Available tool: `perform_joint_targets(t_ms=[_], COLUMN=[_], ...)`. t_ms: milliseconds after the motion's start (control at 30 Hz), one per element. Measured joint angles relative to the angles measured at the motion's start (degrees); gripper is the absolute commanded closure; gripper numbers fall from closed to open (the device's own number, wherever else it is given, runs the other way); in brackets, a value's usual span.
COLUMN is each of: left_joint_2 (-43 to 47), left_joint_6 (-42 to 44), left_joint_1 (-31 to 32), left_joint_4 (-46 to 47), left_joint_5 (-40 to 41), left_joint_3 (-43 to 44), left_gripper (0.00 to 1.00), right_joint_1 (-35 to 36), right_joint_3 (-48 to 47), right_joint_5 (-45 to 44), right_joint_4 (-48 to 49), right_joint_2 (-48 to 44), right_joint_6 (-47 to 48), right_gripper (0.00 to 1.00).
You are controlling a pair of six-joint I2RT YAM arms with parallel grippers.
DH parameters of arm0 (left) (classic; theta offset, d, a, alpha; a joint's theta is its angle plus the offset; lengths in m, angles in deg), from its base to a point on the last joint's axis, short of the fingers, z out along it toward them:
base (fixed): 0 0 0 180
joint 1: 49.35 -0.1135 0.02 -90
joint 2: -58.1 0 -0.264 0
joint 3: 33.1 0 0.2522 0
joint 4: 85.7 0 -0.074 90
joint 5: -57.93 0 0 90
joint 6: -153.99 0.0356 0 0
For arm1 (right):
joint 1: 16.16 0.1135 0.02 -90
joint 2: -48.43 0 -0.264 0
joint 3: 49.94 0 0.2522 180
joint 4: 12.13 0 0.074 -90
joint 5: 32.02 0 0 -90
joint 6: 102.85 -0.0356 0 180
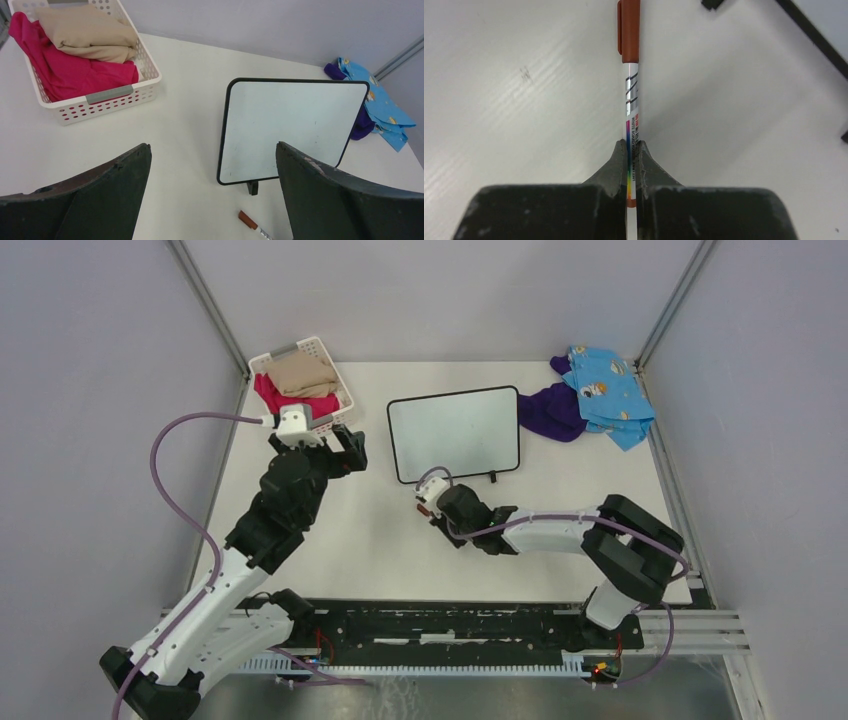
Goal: Write a sentence on the whiteboard
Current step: Move the whiteboard marker to the center of the board.
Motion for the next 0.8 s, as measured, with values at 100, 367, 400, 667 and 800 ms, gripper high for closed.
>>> perform_joint_targets(t_ms=[100, 367, 400, 667, 800], left_joint_2=[-0.13, -0.46, -0.59, -1.60, -1.70], left_joint_6=[0.00, 0.00, 0.00, 0.00, 0.00], left_joint_1=[0.00, 0.00, 0.00, 0.00, 0.00], left_joint_4=[-0.02, -0.02, -0.02, -0.04, -0.04], left_joint_5=[0.02, 0.00, -0.02, -0.33, -0.46], left_joint_3=[0.00, 0.00, 0.00, 0.00, 0.00], left_gripper=[0.00, 0.00, 0.00, 0.00, 0.00], right_joint_1=[-0.13, -2.23, -2.67, -4.00, -4.20], right_joint_3=[4.33, 10.99, 11.50, 12.28, 11.10], right_joint_5=[-1.05, -3.87, -3.98, -3.17, -2.62], right_joint_4=[-0.11, -0.28, -0.33, -0.74, -1.81], right_joint_2=[-4.00, -10.62, -11.17, -12.13, -11.21], right_joint_6=[-0.61, -3.23, -3.63, -5.81, -5.73], right_gripper=[1.00, 1.00, 1.00, 0.89, 0.66])
